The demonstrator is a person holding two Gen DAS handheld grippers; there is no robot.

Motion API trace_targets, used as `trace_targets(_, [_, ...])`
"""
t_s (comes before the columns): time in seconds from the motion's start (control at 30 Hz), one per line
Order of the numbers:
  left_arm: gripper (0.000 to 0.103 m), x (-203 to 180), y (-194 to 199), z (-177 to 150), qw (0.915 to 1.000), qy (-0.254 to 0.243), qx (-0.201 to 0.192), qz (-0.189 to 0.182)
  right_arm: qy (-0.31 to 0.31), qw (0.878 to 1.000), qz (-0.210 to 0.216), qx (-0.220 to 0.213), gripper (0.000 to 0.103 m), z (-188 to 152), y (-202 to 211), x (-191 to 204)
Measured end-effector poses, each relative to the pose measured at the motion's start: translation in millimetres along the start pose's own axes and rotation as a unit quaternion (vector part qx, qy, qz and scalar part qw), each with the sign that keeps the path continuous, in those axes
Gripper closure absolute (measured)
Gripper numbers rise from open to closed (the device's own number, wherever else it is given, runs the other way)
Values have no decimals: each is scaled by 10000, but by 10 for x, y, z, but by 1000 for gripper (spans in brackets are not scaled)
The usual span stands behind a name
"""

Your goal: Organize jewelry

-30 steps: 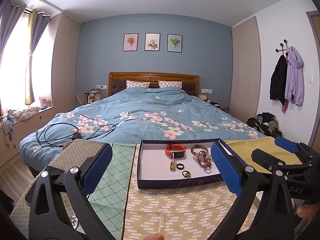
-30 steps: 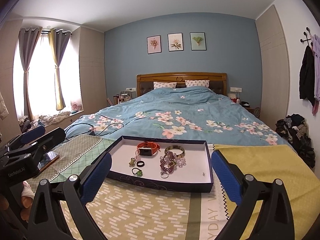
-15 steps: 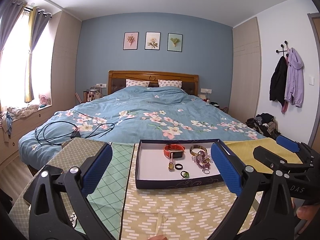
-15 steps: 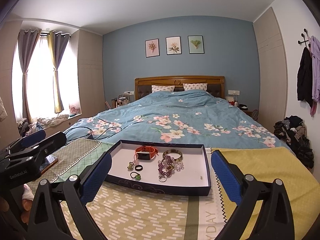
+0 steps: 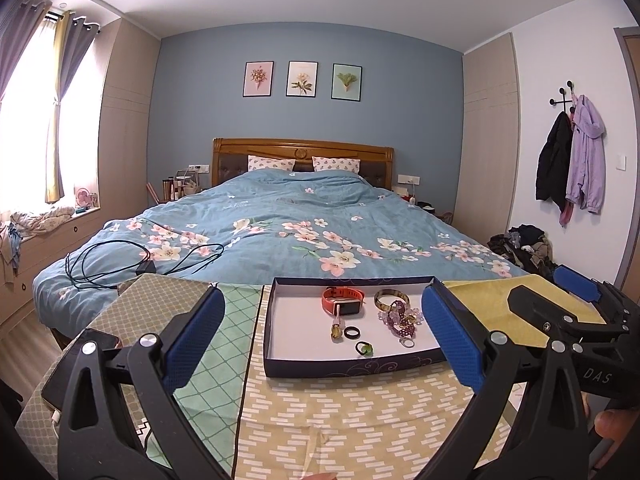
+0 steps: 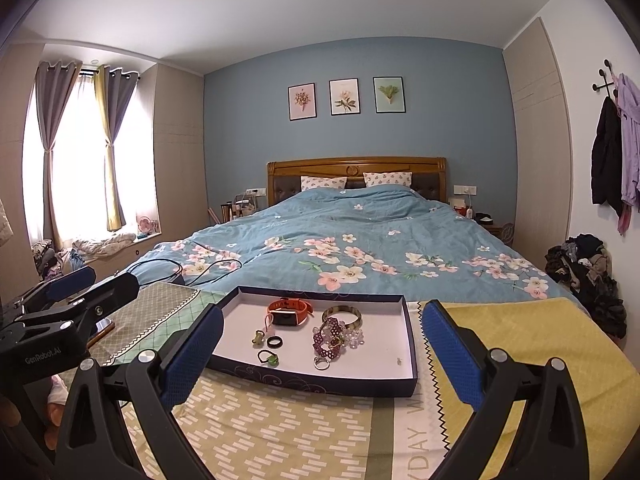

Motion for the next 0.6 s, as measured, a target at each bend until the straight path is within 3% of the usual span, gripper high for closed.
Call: trace_targets(0.6, [6, -8, -146, -95, 9997, 46, 191, -124, 3, 9996, -7, -265, 7, -40, 19, -12])
Point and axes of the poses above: each gripper's, at about its wrist camera, not at the fingertips, and y roughly against the way its jaws point, x to its left, z to its top, the point moved 1 cm from there along -y, roughly the way its jaws point, and after that the axes turned 15 degrees about x, right-handed, at the moved point
